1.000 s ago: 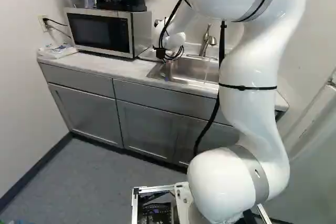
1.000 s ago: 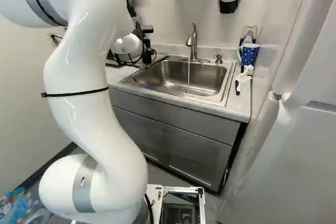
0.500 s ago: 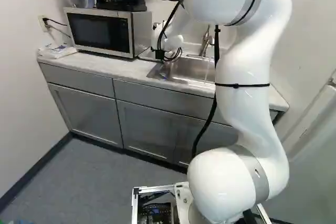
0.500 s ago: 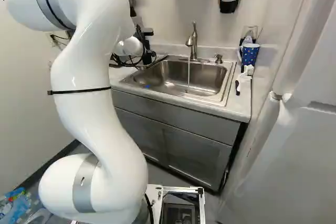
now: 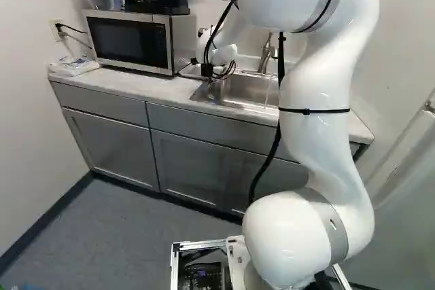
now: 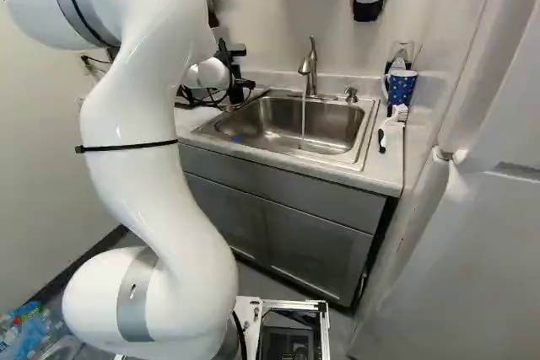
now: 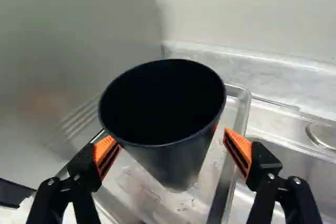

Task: Rinse the cup and place it in the tray

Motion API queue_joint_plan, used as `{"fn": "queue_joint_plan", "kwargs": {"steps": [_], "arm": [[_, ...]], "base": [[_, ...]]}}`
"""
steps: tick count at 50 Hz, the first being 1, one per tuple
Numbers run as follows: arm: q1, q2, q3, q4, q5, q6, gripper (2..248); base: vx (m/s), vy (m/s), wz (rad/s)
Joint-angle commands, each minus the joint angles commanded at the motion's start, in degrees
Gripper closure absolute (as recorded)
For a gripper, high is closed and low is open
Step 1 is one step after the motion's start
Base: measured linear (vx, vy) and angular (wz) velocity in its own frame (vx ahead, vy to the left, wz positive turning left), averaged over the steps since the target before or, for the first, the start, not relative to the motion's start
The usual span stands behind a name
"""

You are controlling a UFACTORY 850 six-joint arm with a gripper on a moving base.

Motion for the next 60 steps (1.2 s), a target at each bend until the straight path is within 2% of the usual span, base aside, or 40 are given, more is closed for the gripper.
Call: {"fn": "queue_joint_plan", "kwargs": {"steps": [60], "arm": [[0.0, 4.7, -1.7, 0.0, 0.0, 0.0, 3]], "base": [[0.000, 0.000, 0.000]]}}
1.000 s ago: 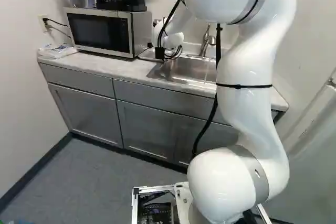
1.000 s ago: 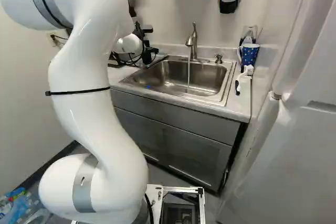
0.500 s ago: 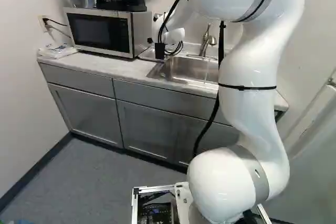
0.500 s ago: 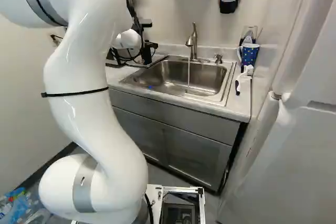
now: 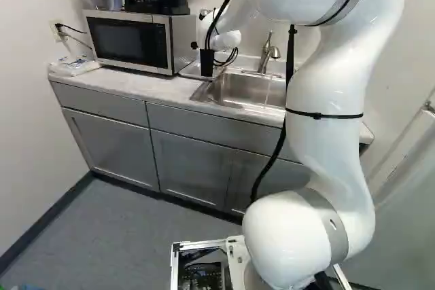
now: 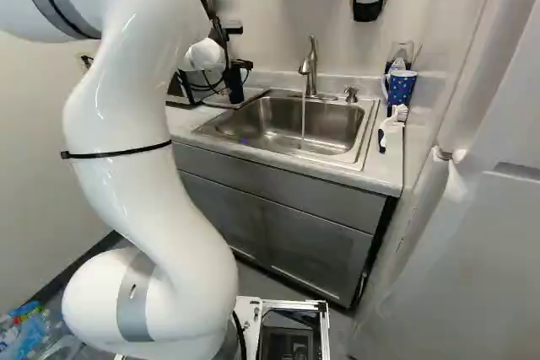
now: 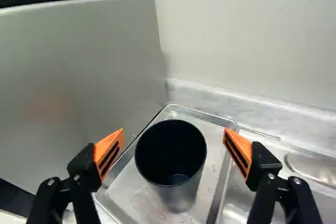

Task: Rinse the cup and place it in the tray

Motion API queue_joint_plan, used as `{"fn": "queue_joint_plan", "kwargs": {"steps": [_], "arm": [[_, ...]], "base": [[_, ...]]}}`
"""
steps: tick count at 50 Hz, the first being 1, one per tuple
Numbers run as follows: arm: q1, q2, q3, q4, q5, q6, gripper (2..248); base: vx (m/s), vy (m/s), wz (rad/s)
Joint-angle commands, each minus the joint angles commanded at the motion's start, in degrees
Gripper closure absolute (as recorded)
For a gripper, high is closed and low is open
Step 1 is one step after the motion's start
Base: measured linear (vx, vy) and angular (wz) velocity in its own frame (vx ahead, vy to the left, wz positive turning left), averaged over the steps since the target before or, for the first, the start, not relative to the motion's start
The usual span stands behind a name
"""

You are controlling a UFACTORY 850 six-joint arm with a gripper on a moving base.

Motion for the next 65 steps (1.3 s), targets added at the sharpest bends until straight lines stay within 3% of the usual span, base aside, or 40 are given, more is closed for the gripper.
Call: {"fn": "queue_joint_plan", "kwargs": {"steps": [19, 43, 65], "arm": [[-0.7, 2.5, 0.7, 0.0, 0.0, 0.0, 3], [-3.7, 9.0, 5.0, 0.0, 0.0, 0.0, 3], [-7.0, 10.7, 4.3, 0.0, -0.1, 0.0, 3]], "base": [[0.000, 0.000, 0.000], [0.000, 0.000, 0.000], [0.000, 0.000, 0.000]]}}
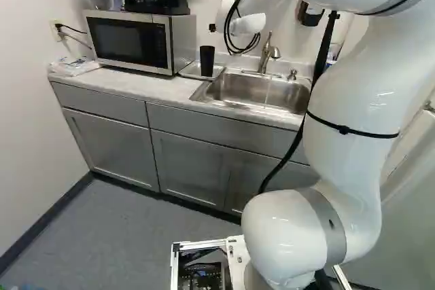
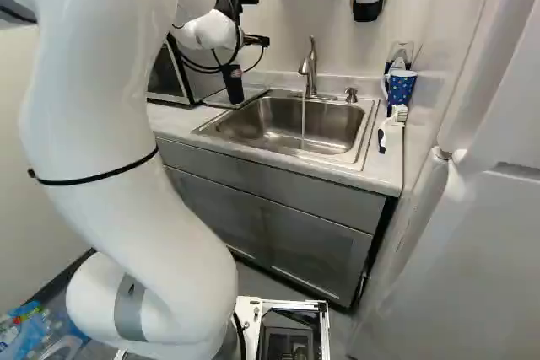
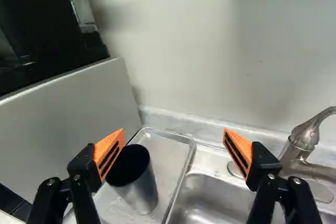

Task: Rinse the cup and place it in the tray

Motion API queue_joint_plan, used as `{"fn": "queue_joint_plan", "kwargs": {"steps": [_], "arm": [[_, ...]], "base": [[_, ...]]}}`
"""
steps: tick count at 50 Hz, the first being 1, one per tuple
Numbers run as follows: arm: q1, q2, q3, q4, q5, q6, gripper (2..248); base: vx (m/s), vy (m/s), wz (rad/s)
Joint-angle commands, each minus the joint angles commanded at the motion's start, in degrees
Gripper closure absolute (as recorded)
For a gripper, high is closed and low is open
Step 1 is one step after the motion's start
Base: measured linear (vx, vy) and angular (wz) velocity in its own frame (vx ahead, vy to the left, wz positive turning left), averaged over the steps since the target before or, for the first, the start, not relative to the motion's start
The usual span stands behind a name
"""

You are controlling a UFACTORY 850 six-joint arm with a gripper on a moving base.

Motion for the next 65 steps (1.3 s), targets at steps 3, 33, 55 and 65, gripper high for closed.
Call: {"fn": "queue_joint_plan", "kwargs": {"steps": [3, 33, 55, 65], "arm": [[-0.5, 0.1, -0.2, -0.1, -0.2, 0.0, 3], [-5.0, 1.1, -2.7, -3.0, -5.3, 0.0, 3], [-8.3, 1.0, -4.4, -4.1, -6.8, 0.0, 3], [-9.6, 0.3, -5.1, -4.1, -6.8, 0.0, 3]], "base": [[0.000, 0.000, 0.000], [0.000, 0.000, 0.000], [0.000, 0.000, 0.000], [0.000, 0.000, 0.000]]}}
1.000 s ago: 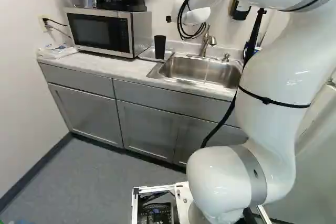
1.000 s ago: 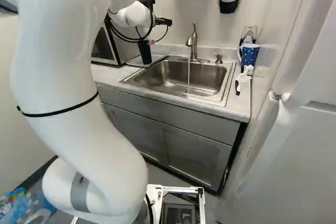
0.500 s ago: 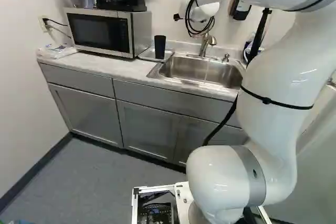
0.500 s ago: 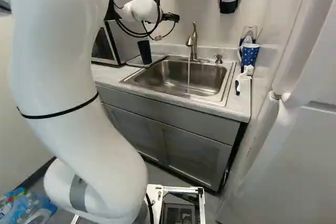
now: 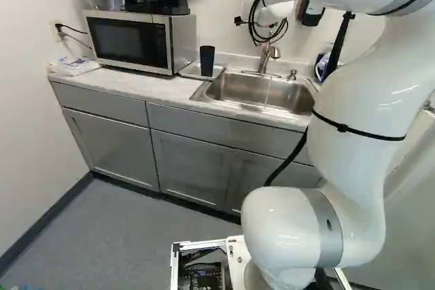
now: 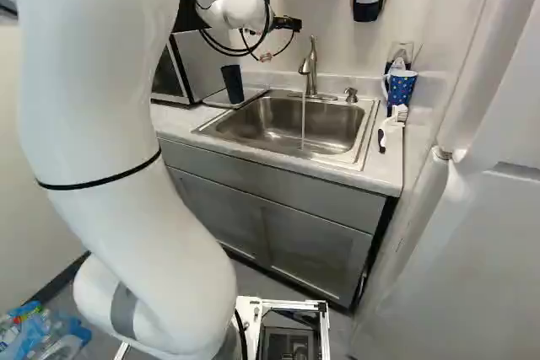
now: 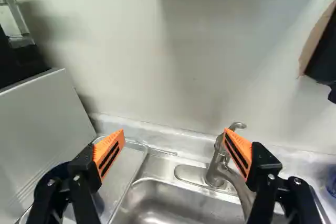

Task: Rinse the cup and place it in the tray

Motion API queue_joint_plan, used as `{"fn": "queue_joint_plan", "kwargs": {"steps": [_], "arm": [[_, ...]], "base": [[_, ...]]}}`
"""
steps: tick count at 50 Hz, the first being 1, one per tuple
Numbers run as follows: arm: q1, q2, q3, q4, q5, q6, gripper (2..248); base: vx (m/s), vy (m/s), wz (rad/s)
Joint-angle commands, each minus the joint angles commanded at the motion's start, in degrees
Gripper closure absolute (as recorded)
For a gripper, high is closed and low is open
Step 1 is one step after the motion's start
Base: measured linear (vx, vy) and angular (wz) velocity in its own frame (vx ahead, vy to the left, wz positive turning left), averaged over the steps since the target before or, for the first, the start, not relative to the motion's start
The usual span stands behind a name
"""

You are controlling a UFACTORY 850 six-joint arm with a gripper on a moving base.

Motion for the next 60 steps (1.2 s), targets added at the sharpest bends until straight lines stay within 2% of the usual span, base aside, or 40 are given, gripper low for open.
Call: {"fn": "queue_joint_plan", "kwargs": {"steps": [21, 43, 60], "arm": [[-1.3, -3.6, -3.9, 0.0, 0.0, 0.0, 3], [-3.1, -4.2, -6.1, 0.0, 0.0, 0.0, 3], [-3.4, -6.8, -9.0, 0.0, 0.0, 0.0, 3]], "base": [[0.000, 0.000, 0.000], [0.000, 0.000, 0.000], [0.000, 0.000, 0.000]]}}
